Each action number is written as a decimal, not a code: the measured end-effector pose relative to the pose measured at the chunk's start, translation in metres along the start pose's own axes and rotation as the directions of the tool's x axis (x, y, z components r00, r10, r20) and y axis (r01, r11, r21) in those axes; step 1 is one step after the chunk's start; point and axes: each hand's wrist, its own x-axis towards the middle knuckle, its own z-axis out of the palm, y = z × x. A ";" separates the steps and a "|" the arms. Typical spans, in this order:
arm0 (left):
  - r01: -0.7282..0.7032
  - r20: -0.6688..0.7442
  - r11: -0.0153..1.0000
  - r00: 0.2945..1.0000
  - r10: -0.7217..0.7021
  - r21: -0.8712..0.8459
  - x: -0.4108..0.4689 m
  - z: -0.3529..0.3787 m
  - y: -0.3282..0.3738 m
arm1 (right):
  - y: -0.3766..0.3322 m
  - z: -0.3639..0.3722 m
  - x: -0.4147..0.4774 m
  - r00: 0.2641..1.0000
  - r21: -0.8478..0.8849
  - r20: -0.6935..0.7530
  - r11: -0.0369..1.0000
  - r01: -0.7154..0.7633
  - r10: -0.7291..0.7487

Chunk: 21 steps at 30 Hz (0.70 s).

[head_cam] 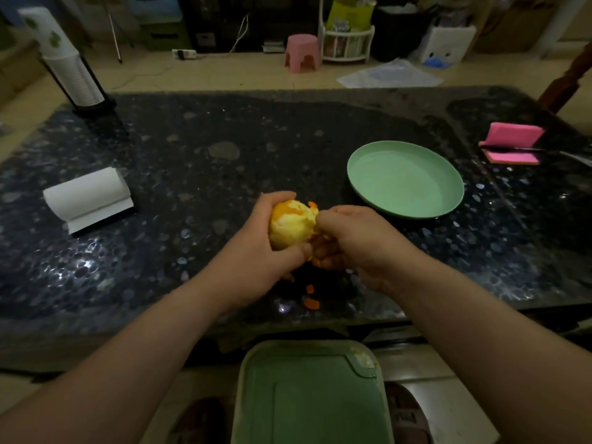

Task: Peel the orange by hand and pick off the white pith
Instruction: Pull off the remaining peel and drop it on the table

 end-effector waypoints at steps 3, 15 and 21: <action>0.032 -0.022 0.991 0.999 -0.035 -0.134 0.002 -0.002 0.000 | -0.004 -0.006 -0.002 0.997 0.016 0.069 0.999 -0.039 0.038; 0.072 -0.021 0.907 0.996 -0.089 -0.415 0.003 -0.006 0.005 | -0.010 -0.019 -0.016 0.918 -0.342 0.037 0.858 0.384 -0.396; 0.050 0.055 0.985 0.998 -0.042 -0.165 -0.003 -0.013 0.009 | -0.009 -0.022 -0.018 0.892 -0.569 0.113 0.708 0.419 -0.437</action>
